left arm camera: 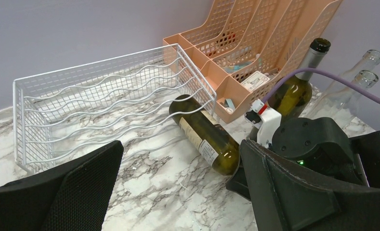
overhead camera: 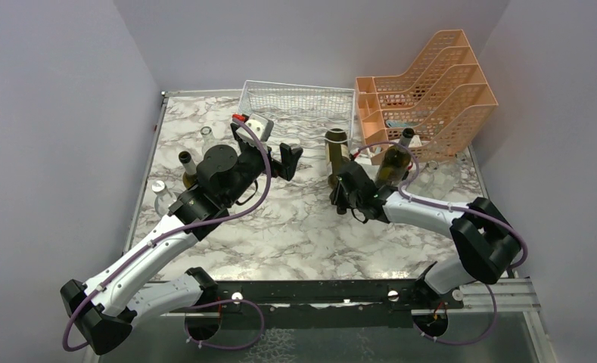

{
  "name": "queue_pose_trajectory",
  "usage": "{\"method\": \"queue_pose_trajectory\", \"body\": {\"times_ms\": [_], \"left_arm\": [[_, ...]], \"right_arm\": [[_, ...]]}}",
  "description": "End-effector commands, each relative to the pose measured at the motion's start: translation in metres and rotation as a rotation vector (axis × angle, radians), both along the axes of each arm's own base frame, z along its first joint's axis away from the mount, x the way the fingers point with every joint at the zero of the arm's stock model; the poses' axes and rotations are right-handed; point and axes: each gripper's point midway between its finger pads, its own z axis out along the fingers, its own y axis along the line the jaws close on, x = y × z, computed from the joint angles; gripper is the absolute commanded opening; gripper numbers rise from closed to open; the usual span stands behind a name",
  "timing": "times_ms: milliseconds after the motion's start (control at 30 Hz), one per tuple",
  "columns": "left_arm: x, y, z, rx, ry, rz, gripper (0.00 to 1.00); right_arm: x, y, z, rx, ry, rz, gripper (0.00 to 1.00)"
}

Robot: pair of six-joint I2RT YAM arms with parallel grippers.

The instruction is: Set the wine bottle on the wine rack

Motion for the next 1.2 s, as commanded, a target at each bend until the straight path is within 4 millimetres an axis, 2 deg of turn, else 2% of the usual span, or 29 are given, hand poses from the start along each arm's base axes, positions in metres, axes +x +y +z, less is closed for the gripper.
{"method": "queue_pose_trajectory", "body": {"times_ms": [0,100,333,800,967,1167], "left_arm": [[-0.001,0.002,0.021,-0.027,-0.04,0.003,0.99],[-0.001,0.002,0.023,-0.031,-0.044,0.003,0.99],[-0.001,0.003,0.023,-0.024,-0.043,0.005,0.99],[0.0,0.002,0.021,-0.015,-0.044,0.007,0.99],[0.001,0.002,0.022,-0.014,-0.045,0.01,0.99],[0.0,0.002,0.022,-0.01,-0.042,0.006,0.99]], "right_arm": [[0.044,-0.004,0.062,-0.065,-0.235,-0.119,0.01],[0.047,-0.007,0.066,-0.144,-0.251,-0.131,0.01],[0.058,-0.017,0.059,-0.308,-0.232,-0.148,0.01],[0.07,-0.011,0.04,-0.445,-0.22,-0.069,0.02],[0.076,-0.016,0.042,-0.523,-0.234,-0.054,0.05],[0.084,-0.01,0.039,-0.563,-0.232,-0.021,0.07]]}}
